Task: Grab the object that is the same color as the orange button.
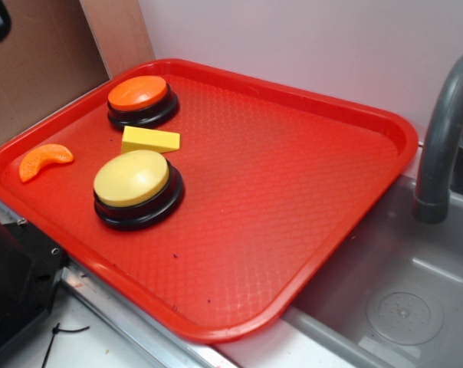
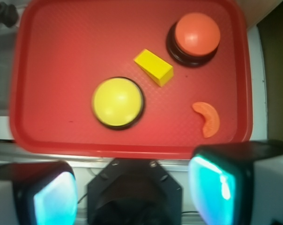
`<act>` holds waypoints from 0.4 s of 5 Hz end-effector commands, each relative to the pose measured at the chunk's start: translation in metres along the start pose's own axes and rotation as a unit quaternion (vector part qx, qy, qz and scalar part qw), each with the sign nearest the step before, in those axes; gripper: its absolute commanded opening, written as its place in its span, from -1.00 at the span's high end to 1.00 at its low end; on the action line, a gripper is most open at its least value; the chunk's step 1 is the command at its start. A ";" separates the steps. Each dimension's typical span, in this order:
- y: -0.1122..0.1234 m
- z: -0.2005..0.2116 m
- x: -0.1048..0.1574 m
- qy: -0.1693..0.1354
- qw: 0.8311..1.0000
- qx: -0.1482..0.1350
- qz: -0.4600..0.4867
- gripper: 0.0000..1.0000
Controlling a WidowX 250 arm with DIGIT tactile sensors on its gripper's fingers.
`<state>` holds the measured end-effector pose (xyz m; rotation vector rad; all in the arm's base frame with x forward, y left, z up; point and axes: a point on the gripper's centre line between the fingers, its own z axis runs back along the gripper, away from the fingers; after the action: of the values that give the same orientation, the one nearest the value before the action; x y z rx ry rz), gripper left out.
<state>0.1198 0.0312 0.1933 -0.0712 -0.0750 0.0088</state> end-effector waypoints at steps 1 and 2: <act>0.078 -0.058 0.001 -0.022 0.999 -0.008 -0.027 -1.00; 0.096 -0.081 0.002 -0.038 0.997 0.000 -0.066 -1.00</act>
<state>0.1236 0.1164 0.1020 -0.0936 -0.1441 -0.1185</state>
